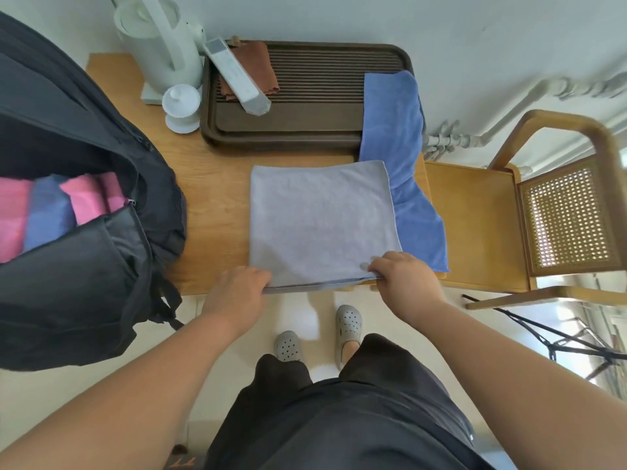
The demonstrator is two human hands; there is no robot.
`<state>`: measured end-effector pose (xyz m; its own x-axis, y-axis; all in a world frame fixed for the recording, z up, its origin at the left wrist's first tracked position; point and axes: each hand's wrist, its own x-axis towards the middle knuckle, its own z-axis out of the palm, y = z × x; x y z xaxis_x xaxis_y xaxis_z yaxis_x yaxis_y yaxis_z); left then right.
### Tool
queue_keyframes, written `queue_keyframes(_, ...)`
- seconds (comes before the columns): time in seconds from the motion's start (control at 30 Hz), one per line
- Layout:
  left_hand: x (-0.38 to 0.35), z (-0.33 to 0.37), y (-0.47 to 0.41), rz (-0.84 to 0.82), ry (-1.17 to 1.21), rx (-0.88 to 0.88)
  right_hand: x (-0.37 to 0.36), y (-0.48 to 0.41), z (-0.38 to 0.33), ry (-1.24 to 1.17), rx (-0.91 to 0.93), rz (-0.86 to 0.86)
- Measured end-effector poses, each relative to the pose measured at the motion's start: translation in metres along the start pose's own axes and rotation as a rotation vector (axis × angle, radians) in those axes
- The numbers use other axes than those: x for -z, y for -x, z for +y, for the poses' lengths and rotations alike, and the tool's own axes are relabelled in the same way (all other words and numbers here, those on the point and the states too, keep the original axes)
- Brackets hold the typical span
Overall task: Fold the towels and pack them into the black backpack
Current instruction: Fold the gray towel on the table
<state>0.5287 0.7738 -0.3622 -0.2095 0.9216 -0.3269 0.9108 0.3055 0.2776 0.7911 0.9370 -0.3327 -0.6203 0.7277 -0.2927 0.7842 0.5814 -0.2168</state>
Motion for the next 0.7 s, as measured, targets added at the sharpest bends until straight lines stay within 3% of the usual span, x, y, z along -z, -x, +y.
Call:
queue_keyframes(0.13, 0.022, -0.007, 0.010, -0.017, 0.217, 0.044, 0.026, 0.004, 0.000, -0.051, -0.050, -0.162)
queue_keyframes(0.27, 0.044, -0.010, 0.011, -0.213, 0.280, 0.093, 0.047, 0.002, 0.002, -0.158, -0.080, -0.394)
queue_keyframes(0.37, 0.053, -0.012, 0.004, -0.293, 0.346, 0.146, 0.055, -0.008, 0.007, -0.179, -0.072, -0.431)
queue_keyframes(0.6, 0.062, -0.017, -0.035, -0.007, 0.711, 0.516, 0.070, -0.062, 0.020, -0.329, -0.157, -0.326)
queue_keyframes(0.7, 0.063, -0.016, -0.055, 0.085, 0.741, 0.609, 0.079, -0.092, 0.017, -0.290, -0.171, -0.282)
